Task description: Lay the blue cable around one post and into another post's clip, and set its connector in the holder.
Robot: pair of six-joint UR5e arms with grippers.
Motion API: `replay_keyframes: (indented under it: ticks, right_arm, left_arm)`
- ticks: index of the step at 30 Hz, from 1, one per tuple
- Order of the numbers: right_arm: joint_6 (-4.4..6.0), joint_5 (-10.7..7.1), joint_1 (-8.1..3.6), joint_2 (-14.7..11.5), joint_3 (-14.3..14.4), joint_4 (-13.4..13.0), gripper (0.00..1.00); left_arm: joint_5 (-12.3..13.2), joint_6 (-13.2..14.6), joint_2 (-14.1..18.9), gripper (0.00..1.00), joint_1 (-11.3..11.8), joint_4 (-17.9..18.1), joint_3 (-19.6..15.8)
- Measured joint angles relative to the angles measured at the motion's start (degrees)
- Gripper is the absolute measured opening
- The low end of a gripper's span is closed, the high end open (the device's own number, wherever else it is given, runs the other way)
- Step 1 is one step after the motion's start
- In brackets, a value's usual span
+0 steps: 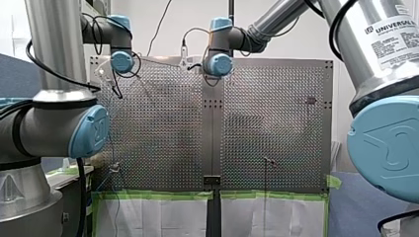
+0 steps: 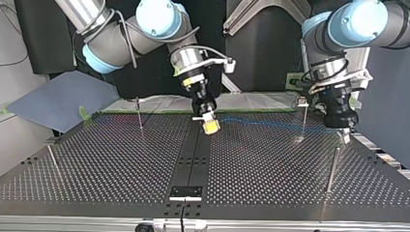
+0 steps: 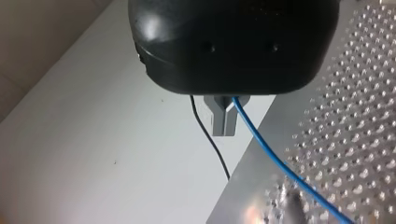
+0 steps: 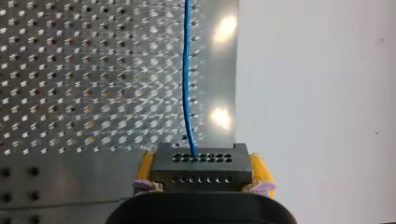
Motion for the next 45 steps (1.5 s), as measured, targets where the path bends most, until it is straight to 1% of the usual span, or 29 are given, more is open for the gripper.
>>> replay_keyframes:
  ticks: [7,11,14,17,20,22,28,33,38,43,45]
  right_arm:
    - [0.27,-0.45,0.02,0.36,-2.58,0.03,0.0]
    - [0.29,-0.62,-0.03,0.44,-3.35,0.2,0.0]
    - [0.29,-0.68,-0.04,0.62,-3.69,0.29,0.0]
    - [0.13,-0.73,0.07,1.68,-4.8,0.96,0.0]
    - [-0.11,-0.74,0.25,3.12,-6.28,1.76,0.0]
    - [-0.17,-0.77,0.35,3.95,-7.14,1.82,0.0]
    - [0.19,-0.86,0.43,5.58,-9.64,1.77,0.0]
    - [0.24,-0.61,0.3,7.41,-12.07,3.46,0.0]
    - [0.28,-0.49,0.03,9.23,-14.48,5.1,0.0]
    - [0.29,-0.42,-0.32,10.27,-16.86,5.41,0.0]
    - [0.29,-0.41,-0.46,10.69,-17.84,5.47,0.0]
  left_arm:
    - [0.98,0.05,-2.93,0.0,3.27,-0.48,3.27]
    - [1.48,-0.12,-3.45,0.0,5.38,-0.61,5.38]
    - [2.43,-0.23,-3.73,0.0,7.03,-1.09,7.04]
    - [3.65,-0.28,-4.08,0.0,8.64,-1.75,8.73]
    - [5.02,-0.65,-4.51,0.0,9.7,-1.96,10.27]
    - [6.01,-1.15,-5.19,0.0,10.21,-1.97,11.31]
    - [8.95,-2.21,-7.9,0.0,11.46,-1.17,13.63]
    - [11.37,-3.6,-10.32,0.0,12.68,-0.76,14.14]
    - [13.86,-4.9,-12.35,0.0,14.69,-0.33,14.19]
    - [16.36,-5.15,-13.41,0.0,16.98,0.08,14.21]
    - [17.36,-5.19,-14.02,0.0,17.44,0.44,14.26]
